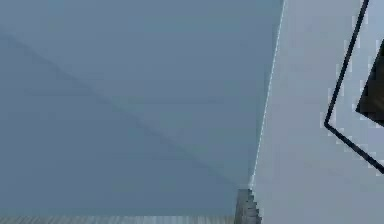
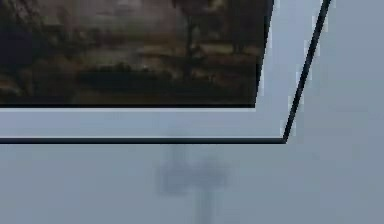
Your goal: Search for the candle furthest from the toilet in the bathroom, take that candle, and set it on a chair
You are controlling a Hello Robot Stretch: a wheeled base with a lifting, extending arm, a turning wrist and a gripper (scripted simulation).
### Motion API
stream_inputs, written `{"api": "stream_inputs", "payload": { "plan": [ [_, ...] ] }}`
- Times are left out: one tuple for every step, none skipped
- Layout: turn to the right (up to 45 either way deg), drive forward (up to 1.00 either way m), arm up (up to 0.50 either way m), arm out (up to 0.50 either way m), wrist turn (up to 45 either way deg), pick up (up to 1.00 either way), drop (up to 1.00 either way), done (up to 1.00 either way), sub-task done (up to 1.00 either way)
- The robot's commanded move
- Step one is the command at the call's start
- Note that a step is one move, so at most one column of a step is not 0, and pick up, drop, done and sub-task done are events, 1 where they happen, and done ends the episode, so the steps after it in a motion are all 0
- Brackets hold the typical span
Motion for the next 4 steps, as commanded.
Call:
{"api": "stream_inputs", "payload": {
  "plan": [
    [-45.0,0.00,0.00,0.00,0.0,0.00,0.00,0.00,0.00],
    [-45.0,0.00,0.00,0.00,0.0,0.00,0.00,0.00,0.00],
    [-6.0,0.00,0.00,0.00,0.0,0.00,0.00,0.00,0.00],
    [0.0,0.10,0.00,0.00,0.0,0.00,0.00,0.00,0.00]
  ]
}}
